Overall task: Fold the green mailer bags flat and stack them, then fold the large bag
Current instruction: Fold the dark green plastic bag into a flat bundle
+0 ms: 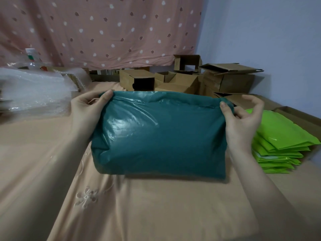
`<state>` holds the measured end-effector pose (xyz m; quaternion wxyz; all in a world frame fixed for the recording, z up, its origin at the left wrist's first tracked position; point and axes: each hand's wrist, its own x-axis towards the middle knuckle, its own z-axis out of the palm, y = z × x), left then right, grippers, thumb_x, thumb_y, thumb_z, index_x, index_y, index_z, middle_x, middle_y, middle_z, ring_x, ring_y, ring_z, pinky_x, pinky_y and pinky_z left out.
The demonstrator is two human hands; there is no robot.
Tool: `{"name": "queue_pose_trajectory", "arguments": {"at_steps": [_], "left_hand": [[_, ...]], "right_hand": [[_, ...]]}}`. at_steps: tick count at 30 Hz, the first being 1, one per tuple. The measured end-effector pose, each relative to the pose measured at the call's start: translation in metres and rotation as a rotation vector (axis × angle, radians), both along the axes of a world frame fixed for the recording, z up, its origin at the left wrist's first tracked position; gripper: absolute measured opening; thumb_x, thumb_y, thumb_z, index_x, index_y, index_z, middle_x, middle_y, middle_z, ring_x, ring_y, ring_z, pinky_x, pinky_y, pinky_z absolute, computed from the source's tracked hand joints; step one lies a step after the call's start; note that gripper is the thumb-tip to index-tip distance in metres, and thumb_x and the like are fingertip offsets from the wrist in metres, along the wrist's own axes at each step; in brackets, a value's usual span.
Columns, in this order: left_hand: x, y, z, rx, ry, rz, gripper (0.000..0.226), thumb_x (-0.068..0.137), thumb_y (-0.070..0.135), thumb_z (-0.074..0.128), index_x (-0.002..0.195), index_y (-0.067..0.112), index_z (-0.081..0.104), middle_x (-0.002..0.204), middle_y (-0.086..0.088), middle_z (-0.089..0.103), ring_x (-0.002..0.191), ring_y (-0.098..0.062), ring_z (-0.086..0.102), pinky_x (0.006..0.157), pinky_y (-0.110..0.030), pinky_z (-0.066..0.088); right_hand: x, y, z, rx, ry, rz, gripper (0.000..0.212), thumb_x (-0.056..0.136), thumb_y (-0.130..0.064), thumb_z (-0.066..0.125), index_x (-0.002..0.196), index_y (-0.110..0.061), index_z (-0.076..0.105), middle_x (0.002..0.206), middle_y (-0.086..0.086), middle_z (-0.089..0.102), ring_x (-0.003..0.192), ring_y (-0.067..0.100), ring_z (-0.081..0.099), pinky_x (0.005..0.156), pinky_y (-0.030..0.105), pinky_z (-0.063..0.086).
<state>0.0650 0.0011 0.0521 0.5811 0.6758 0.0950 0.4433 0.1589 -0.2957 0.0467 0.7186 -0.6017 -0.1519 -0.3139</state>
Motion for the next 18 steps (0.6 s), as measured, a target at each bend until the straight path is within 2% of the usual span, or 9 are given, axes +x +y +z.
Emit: {"name": "queue_pose_trajectory", "arguments": {"at_steps": [2,4,5,7,9,12,14,16,18], "left_hand": [[-0.004,0.003,0.002,0.033,0.04,0.005,0.004,0.081,0.032,0.07,0.085,0.029,0.071,0.07,0.022,0.07,0.07,0.008,0.061,0.063,-0.007,0.047],[-0.006,0.009,-0.002,0.089,0.133,0.006,0.011,0.082,0.03,0.069,0.091,0.024,0.071,0.068,0.017,0.068,0.061,0.011,0.057,0.058,-0.004,0.044],[-0.006,0.012,-0.008,0.123,0.201,0.008,0.013,0.082,0.03,0.069,0.093,0.022,0.071,0.07,0.015,0.067,0.058,0.011,0.055,0.057,-0.003,0.042],[-0.004,0.017,-0.022,0.155,0.322,-0.005,0.008,0.082,0.027,0.069,0.089,0.022,0.071,0.072,0.013,0.066,0.058,0.008,0.054,0.056,-0.003,0.04],[-0.004,0.021,-0.039,0.122,0.399,-0.043,0.004,0.081,0.025,0.07,0.082,0.022,0.071,0.074,0.006,0.068,0.067,-0.002,0.056,0.059,-0.009,0.043],[-0.003,0.023,-0.053,0.081,0.478,-0.08,0.005,0.082,0.024,0.07,0.079,0.021,0.07,0.077,-0.003,0.066,0.07,-0.014,0.055,0.054,-0.013,0.043],[-0.001,0.025,-0.053,0.059,0.5,-0.091,0.01,0.088,0.02,0.063,0.079,0.022,0.067,0.079,-0.003,0.066,0.074,-0.017,0.055,0.051,-0.014,0.042],[0.003,0.024,-0.048,0.151,0.524,-0.023,0.012,0.093,0.021,0.053,0.09,0.021,0.065,0.096,-0.005,0.067,0.087,-0.019,0.058,0.063,-0.018,0.042],[0.004,0.01,-0.036,0.378,0.522,0.055,0.023,0.096,0.026,0.045,0.11,0.018,0.062,0.118,-0.006,0.061,0.107,-0.019,0.054,0.082,-0.022,0.039]], "right_hand": [[-0.003,-0.003,0.004,-0.052,-0.015,-0.026,0.041,0.081,-0.008,0.07,0.101,-0.024,0.038,0.063,0.0,0.044,0.05,0.004,0.042,0.054,0.021,0.036],[-0.001,-0.006,0.001,-0.152,0.024,-0.045,0.04,0.081,-0.005,0.07,0.101,-0.018,0.037,0.065,-0.006,0.044,0.049,-0.001,0.045,0.055,0.018,0.037],[0.001,-0.006,-0.004,-0.21,0.069,-0.037,0.039,0.081,-0.006,0.07,0.101,-0.016,0.038,0.065,-0.007,0.044,0.049,-0.001,0.045,0.056,0.021,0.037],[0.006,-0.005,-0.019,-0.3,0.175,0.007,0.036,0.08,-0.009,0.071,0.099,-0.016,0.042,0.065,-0.002,0.048,0.056,0.008,0.046,0.06,0.029,0.036],[0.01,-0.003,-0.037,-0.365,0.238,0.032,0.031,0.08,-0.009,0.071,0.097,-0.015,0.046,0.076,0.002,0.056,0.069,0.017,0.052,0.066,0.031,0.04],[0.009,-0.001,-0.051,-0.425,0.28,0.033,0.024,0.083,-0.009,0.068,0.097,-0.013,0.049,0.08,-0.012,0.057,0.076,0.023,0.057,0.074,0.038,0.047],[0.011,-0.001,-0.053,-0.465,0.282,0.02,0.022,0.085,-0.011,0.066,0.098,-0.015,0.049,0.078,-0.006,0.058,0.079,0.032,0.058,0.074,0.04,0.047],[0.015,-0.001,-0.053,-0.579,0.313,0.009,0.022,0.086,-0.018,0.065,0.102,-0.018,0.051,0.082,-0.001,0.057,0.083,0.032,0.058,0.074,0.038,0.046],[0.017,0.002,-0.051,-0.738,0.353,0.0,0.027,0.085,-0.027,0.064,0.108,-0.021,0.052,0.093,-0.002,0.057,0.095,0.026,0.057,0.083,0.041,0.048]]}}
